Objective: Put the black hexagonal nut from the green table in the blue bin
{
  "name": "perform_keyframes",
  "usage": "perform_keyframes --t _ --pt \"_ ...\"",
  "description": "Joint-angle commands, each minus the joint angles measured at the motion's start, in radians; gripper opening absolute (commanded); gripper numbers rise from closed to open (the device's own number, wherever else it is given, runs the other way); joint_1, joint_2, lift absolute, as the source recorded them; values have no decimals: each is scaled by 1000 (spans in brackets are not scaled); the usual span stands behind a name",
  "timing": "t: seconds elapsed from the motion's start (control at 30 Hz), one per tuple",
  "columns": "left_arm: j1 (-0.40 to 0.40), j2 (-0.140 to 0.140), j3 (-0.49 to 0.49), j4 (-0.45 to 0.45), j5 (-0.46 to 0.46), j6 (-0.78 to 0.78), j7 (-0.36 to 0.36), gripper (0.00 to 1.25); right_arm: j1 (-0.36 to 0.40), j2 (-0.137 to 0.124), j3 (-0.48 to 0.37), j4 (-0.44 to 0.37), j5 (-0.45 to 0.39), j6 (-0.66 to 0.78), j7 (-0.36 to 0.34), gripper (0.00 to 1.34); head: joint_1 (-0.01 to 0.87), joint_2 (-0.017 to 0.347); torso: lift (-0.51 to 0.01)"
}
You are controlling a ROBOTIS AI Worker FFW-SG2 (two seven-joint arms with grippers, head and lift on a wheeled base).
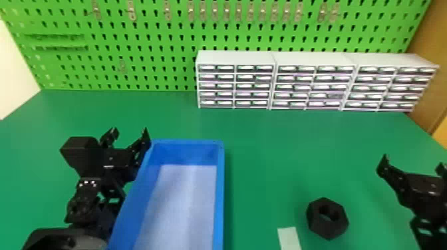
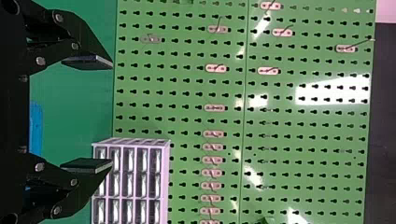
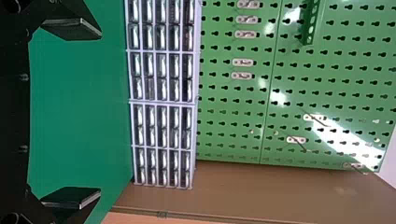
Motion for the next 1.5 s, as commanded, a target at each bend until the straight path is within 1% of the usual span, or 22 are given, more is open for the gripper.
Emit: perform_keyframes --t 0.0,0.63,0.83,0.97,1.1,1.3,1.4,1.43,1.47 --pt "-2 0 4 0 -2 0 0 747 -3 0 1 1 -1 0 1 1218 657 57 -95" --pt "-4 0 4 0 -8 0 0 747 -3 0 -2 -13 -8 14 9 1218 657 57 -95" --pt "-4 0 5 0 -9 0 0 747 -3 0 -22 -33 -14 45 44 1216 657 57 -95" --pt "-4 0 4 0 -11 0 0 747 -9 0 -50 -50 -24 85 99 1216 657 57 -95" --pt "-4 0 2 -1 -11 0 0 747 -28 0 -88 -71 -27 163 188 1215 657 57 -95" --pt "-4 0 2 -1 -12 0 0 747 -60 -6 -135 -77 -19 267 329 1213 657 57 -95" --pt "-6 0 2 0 -14 0 0 747 -83 -18 -149 -77 -17 330 405 1213 657 57 -95" --pt "-6 0 2 0 -14 0 0 747 -89 -21 -151 -79 -17 344 423 1213 657 57 -95" --pt "-6 0 2 0 -15 0 0 747 -92 -30 -148 -82 -17 364 435 1213 657 57 -95"
